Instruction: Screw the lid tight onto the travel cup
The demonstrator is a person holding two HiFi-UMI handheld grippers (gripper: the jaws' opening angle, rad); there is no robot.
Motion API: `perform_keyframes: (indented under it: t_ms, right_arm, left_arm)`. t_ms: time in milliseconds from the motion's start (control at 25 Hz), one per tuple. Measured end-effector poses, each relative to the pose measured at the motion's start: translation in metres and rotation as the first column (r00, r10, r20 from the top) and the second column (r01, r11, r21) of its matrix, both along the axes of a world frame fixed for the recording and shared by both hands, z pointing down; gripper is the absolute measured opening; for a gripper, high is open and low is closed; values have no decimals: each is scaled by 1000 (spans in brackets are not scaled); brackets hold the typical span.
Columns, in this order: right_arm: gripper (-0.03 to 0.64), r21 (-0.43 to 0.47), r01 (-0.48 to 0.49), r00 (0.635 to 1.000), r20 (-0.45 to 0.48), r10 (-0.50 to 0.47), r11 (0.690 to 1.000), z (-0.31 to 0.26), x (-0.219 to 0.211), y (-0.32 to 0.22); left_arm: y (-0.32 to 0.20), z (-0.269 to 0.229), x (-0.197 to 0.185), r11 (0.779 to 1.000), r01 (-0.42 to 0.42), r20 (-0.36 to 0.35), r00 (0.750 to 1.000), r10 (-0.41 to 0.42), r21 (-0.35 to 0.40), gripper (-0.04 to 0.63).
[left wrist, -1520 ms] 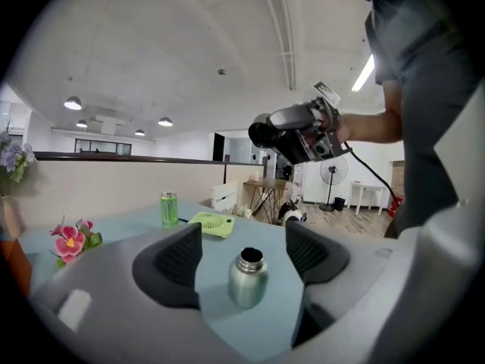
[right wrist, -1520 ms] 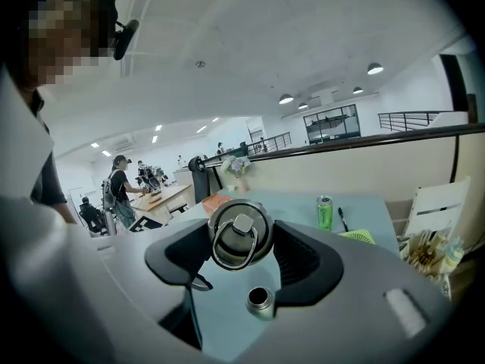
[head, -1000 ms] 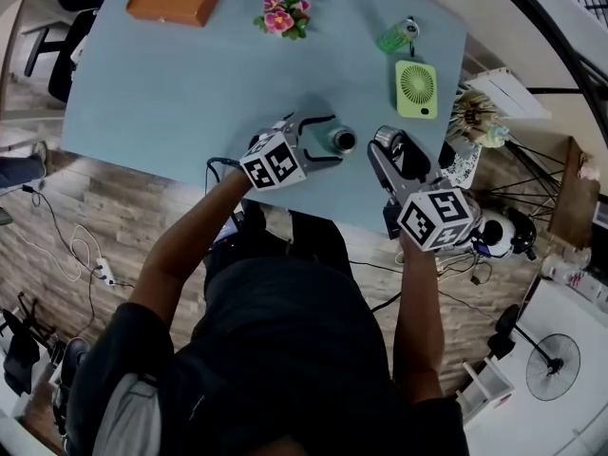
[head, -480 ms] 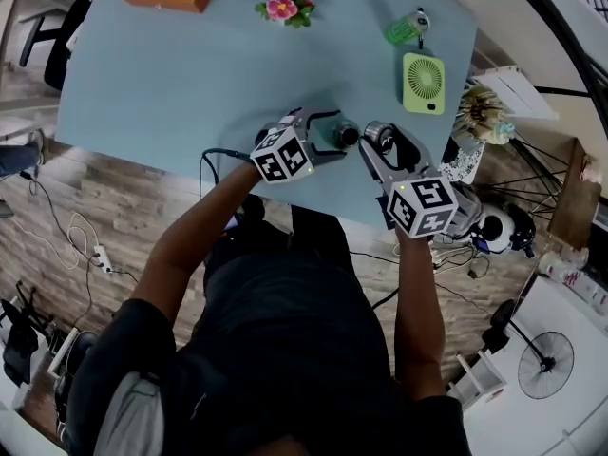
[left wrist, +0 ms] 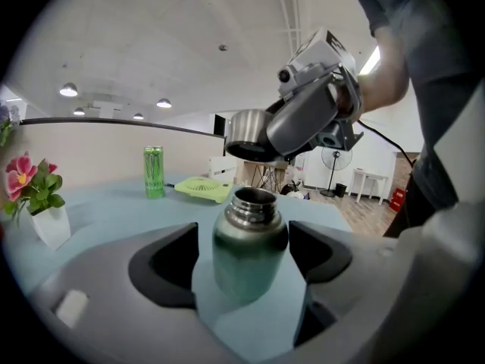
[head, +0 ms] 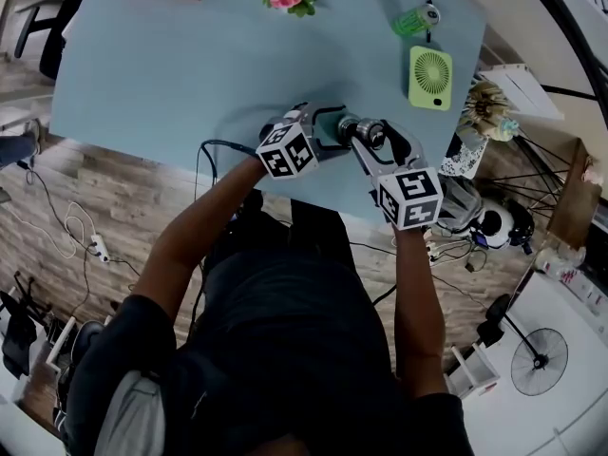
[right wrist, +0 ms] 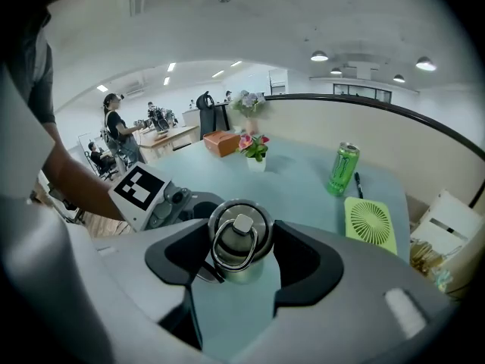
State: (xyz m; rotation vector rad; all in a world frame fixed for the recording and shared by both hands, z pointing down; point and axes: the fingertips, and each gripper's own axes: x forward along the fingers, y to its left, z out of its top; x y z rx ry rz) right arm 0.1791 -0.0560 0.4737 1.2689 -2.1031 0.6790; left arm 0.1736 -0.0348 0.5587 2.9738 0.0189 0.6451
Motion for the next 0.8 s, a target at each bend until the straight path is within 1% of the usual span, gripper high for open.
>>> perform_keyframes:
  t_ms: [160,360,680,800]
  right_arm:
    - [264,-16,51,997,-59,-52,999,11,-4,2]
    - [264,-39,116,984,-129,-120,993,22,-8,5]
    - [264,-52,176,963,-199,-183,983,32,-13,7]
    - [264,-57,192,957,-211,-200,980,35,-14,8]
  left_arm:
    - [1,4,3,1000,0,-2,1000,0,0,400]
    - [4,9,5,1000,-13,3,1000,13,8,400]
    - [6,16,8,1000,-20,5,1000,20,1,402]
    - [7,18,9,1000,-23,1,1000,23,-8,402]
